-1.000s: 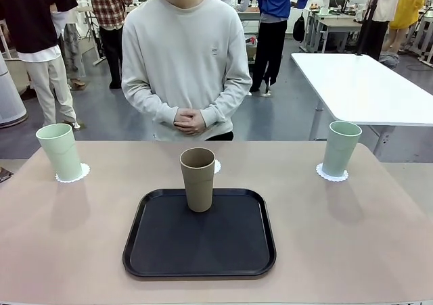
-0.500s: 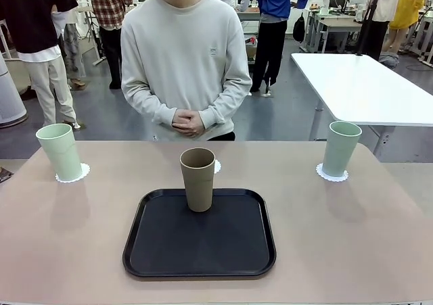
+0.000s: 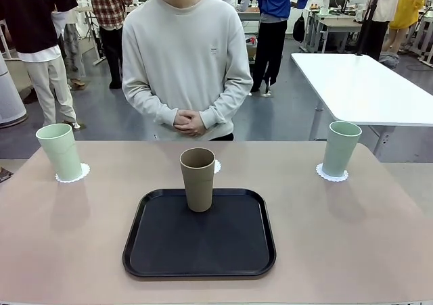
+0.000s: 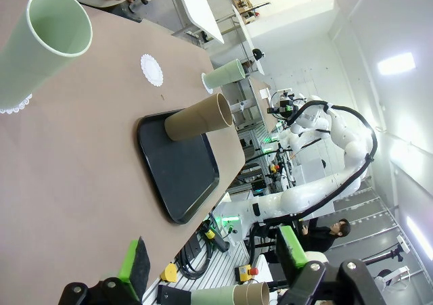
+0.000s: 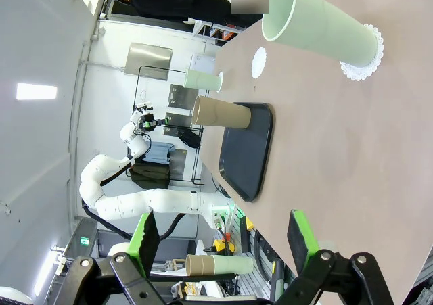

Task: Place coasters on the table and set cups on them.
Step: Take one Reusable plastic cup from the Flat Tray and place it on a coaster set by the human.

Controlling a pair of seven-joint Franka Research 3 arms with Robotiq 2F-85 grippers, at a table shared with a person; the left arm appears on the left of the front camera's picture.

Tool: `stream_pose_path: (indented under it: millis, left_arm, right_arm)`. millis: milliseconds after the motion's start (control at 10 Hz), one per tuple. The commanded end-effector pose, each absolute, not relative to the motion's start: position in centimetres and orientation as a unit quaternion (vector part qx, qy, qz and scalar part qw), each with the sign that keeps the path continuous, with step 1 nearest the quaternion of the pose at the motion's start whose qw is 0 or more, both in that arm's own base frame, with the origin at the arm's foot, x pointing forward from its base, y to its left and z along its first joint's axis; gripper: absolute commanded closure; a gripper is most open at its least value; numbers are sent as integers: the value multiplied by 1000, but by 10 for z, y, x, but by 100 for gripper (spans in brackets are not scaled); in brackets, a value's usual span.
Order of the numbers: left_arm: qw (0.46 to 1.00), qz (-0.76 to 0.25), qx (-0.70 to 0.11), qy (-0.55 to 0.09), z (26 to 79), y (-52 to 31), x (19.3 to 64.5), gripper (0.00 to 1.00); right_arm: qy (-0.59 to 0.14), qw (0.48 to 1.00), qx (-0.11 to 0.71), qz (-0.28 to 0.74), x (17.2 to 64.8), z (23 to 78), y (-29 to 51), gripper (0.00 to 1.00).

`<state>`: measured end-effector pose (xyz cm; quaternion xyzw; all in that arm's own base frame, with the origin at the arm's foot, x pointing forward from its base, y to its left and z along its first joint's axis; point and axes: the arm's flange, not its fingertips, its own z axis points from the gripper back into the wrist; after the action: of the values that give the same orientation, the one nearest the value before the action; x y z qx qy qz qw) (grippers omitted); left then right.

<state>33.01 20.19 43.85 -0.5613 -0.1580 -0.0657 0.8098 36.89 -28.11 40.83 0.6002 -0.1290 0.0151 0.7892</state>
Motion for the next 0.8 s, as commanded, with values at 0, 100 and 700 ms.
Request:
stream_pose_path:
  millis: [0, 100, 700]
  left_arm:
    - [807, -64, -564, -163, 441, 202, 330, 0]
    - [807, -64, -564, -163, 441, 202, 330, 0]
    - [807, -64, -564, -163, 441, 202, 330, 0]
  right_arm:
    - [-126, 789, 601, 11, 368, 407, -280, 0]
    - [-126, 789, 601, 11, 368, 407, -280, 0]
    - [-126, 789, 601, 11, 368, 407, -280, 0]
